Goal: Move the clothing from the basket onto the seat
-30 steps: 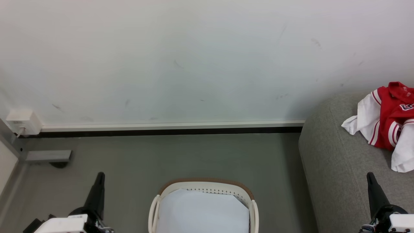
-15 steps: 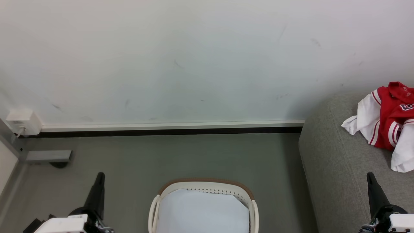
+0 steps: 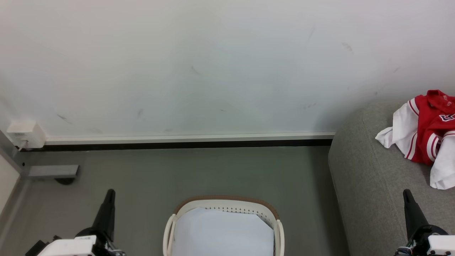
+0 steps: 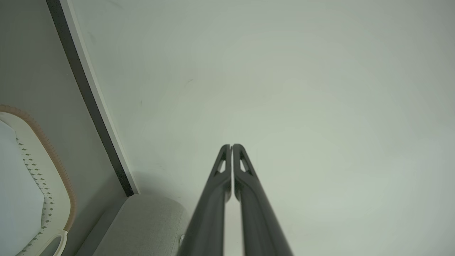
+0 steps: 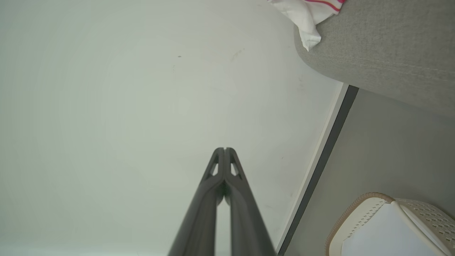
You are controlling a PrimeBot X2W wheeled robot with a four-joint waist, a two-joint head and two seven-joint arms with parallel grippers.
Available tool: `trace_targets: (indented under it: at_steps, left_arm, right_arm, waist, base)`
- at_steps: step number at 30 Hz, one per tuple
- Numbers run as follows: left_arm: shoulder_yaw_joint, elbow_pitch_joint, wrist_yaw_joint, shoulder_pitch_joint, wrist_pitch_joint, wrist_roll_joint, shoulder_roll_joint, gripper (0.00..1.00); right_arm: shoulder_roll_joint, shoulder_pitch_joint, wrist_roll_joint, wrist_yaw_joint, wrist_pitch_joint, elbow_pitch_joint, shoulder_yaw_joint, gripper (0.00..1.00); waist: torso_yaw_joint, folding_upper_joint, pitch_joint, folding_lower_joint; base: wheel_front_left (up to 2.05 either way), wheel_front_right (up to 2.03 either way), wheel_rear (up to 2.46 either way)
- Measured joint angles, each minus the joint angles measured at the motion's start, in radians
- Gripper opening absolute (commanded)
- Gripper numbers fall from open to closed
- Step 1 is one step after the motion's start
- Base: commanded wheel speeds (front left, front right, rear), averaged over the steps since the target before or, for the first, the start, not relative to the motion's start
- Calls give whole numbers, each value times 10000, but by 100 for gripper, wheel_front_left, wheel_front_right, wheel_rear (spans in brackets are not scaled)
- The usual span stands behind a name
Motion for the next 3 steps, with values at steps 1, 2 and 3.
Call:
trace_targets:
  at_steps: [1, 2, 3]
  left_arm:
    - [0, 0, 0, 0, 0, 0, 0, 0]
    - [0, 0, 0, 0, 0, 0, 0, 0]
    - [0, 0, 0, 0, 0, 0, 0, 0]
  right_arm:
    - [0, 0, 0, 0, 0, 0, 0, 0]
    - [0, 0, 0, 0, 0, 0, 0, 0]
    - [0, 0, 0, 0, 0, 0, 0, 0]
  waist:
    - [0, 0, 0, 0]
    - [0, 0, 0, 0]
    - [0, 0, 0, 0]
  base:
    - [0, 0, 0]
    - [0, 0, 0]
    - [0, 0, 0]
